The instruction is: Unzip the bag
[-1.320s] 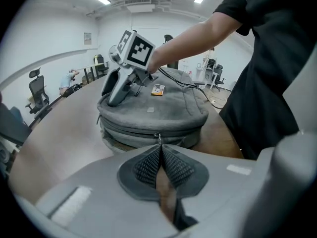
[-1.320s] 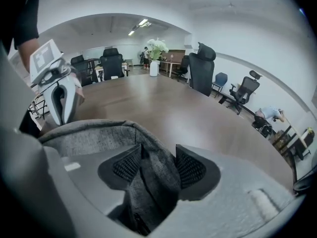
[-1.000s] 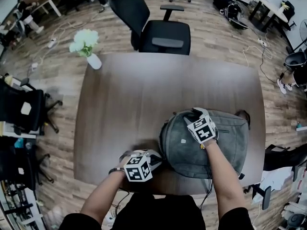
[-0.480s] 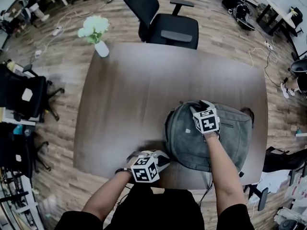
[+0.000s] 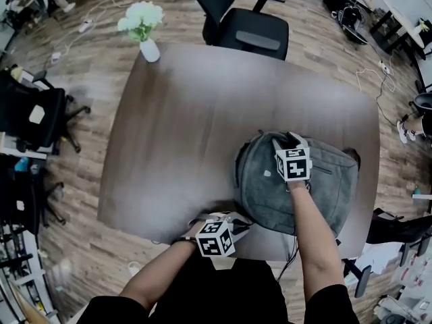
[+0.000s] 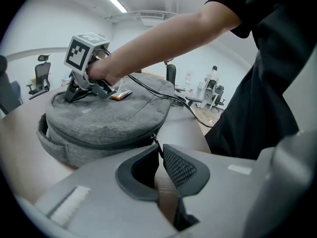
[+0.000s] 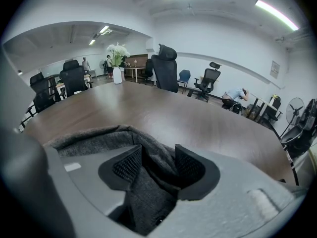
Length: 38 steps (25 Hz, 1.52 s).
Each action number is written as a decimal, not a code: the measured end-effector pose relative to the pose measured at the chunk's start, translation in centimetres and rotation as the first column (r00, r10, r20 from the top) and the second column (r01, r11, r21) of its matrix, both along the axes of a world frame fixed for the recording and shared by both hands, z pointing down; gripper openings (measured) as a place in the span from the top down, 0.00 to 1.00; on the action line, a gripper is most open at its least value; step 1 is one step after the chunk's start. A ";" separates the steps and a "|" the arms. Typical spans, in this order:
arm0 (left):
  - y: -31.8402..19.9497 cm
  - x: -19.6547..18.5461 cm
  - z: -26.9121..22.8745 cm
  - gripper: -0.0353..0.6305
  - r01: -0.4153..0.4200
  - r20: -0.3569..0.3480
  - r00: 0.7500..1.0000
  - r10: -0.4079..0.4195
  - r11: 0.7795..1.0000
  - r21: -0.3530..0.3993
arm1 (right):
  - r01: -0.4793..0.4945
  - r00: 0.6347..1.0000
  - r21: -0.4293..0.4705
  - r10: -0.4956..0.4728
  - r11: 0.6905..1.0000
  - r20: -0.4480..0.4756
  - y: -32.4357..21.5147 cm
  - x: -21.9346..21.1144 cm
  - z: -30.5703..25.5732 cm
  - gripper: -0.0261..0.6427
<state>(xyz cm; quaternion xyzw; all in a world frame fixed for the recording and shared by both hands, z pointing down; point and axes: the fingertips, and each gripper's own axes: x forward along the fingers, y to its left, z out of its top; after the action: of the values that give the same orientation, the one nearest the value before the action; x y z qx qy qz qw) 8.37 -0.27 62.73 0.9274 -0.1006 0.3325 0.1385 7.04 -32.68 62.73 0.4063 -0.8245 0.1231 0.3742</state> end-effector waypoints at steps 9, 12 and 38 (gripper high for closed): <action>1.1 4.7 0.8 0.87 0.093 0.003 0.996 -0.093 0.995 0.026 | 0.043 0.999 0.021 -0.044 0.999 0.029 -0.1 -0.3 0.0 0.65; 0.9 5.6 0.9 0.87 0.144 0.000 0.990 -0.144 0.989 0.025 | 0.048 0.998 0.027 -0.049 0.998 0.038 -0.4 -0.6 0.0 0.65; -1.5 -2.7 -4.7 0.91 0.765 -0.209 0.644 -0.736 0.626 0.154 | 0.355 0.816 0.332 -0.463 0.874 0.347 13.6 -0.9 -14.1 0.77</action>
<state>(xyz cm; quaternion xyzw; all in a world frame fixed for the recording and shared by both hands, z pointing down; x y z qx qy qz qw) 5.67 -1.77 58.01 0.8290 -0.5068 0.1714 0.1628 6.13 -19.06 48.61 0.2264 -0.9618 0.0172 0.1527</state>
